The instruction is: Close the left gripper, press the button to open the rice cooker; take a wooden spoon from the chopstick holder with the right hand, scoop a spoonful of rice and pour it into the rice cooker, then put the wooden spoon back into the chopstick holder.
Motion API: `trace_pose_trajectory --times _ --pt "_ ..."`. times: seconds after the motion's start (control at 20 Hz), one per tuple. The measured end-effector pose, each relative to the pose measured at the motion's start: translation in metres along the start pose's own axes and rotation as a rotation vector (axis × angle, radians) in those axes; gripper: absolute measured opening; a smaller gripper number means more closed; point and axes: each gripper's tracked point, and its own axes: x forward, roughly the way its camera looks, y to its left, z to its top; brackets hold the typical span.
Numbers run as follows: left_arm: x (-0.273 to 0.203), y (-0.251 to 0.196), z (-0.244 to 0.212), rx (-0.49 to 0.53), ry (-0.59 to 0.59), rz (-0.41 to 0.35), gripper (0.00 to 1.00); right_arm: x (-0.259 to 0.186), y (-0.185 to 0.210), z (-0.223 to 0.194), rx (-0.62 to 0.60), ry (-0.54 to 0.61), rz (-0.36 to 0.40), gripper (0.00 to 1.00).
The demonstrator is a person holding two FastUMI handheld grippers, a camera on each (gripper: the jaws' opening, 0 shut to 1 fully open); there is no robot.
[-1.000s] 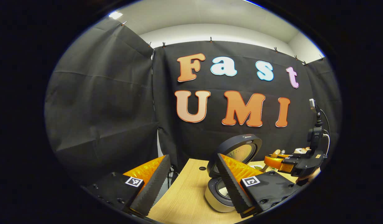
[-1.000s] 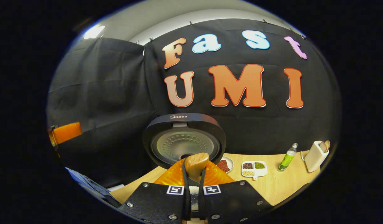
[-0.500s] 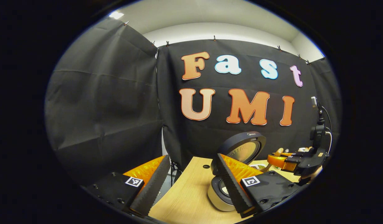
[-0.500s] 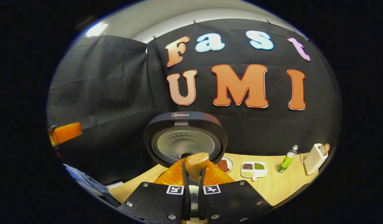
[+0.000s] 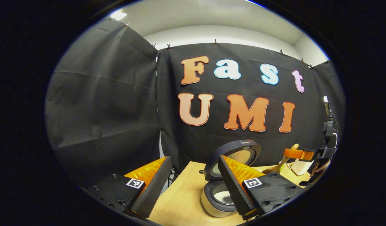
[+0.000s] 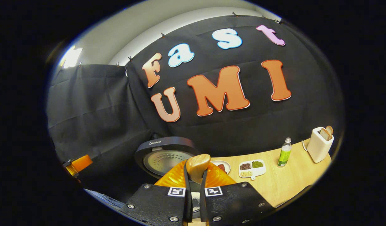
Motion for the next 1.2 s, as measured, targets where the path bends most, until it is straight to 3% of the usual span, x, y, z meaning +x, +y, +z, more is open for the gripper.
trace_pose_trajectory --times 0.4,0.75,1.2 --pt "0.007 -0.034 0.015 0.006 -0.041 0.012 0.97 -0.072 -0.118 0.02 0.03 -0.026 -0.158 0.08" --pt "0.01 -0.064 0.022 0.028 -0.079 0.019 0.97 -0.142 -0.216 -0.019 0.089 0.028 -0.326 0.08" --pt "0.006 -0.104 0.005 0.012 -0.008 -0.021 0.99 -0.169 -0.261 -0.096 0.171 0.137 -0.391 0.08"
